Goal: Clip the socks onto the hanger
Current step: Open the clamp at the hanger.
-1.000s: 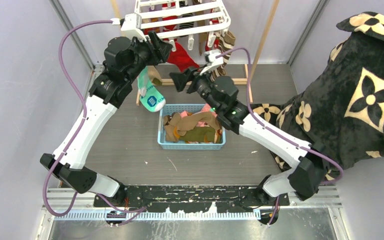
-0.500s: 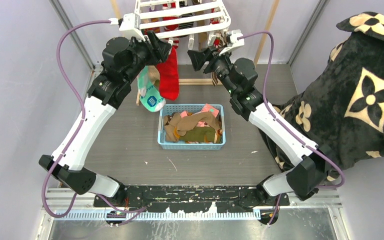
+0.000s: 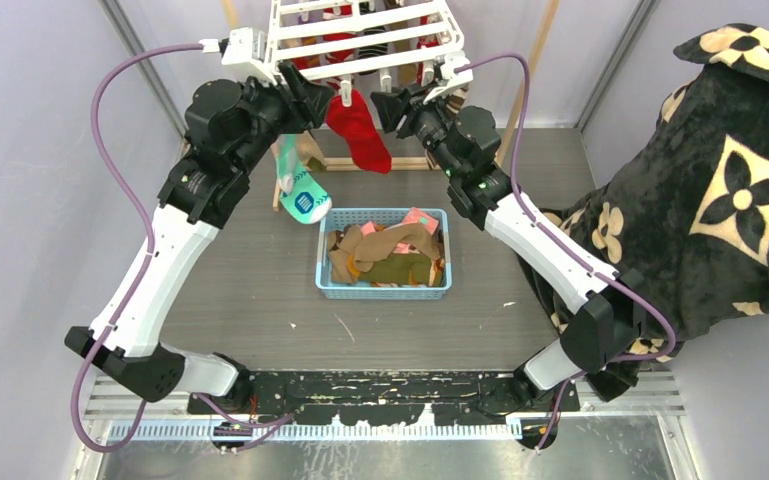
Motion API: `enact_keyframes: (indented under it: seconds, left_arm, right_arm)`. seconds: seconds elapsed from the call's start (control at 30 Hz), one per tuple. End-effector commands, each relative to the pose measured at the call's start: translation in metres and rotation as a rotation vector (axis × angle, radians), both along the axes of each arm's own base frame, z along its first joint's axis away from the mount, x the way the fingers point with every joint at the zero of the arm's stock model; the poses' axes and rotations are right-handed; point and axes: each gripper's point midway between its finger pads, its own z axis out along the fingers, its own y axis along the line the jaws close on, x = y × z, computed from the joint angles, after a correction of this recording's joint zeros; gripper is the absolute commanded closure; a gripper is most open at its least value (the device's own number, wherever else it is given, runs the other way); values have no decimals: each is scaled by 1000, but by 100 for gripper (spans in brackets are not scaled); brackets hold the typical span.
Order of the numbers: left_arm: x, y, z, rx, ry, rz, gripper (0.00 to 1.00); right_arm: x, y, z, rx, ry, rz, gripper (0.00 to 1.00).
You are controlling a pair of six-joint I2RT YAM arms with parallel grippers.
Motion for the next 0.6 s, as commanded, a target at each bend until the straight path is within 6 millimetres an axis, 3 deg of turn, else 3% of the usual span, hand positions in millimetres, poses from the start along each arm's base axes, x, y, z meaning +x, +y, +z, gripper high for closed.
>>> enact_keyframes:
  seconds: [0.0, 0.23, 0.57]
  left_arm:
    - [-15, 7, 23, -32, -51, -7, 45]
    - [-28, 10, 27, -54, -41, -26, 46]
    - [-41, 6, 34, -90, -35, -75, 46]
  right_arm:
    - [-2, -16, 45, 67, -158, -81, 57]
    - [9, -22, 42, 63, -176, -144, 53]
    - [1, -19, 42, 67, -200, -110, 88]
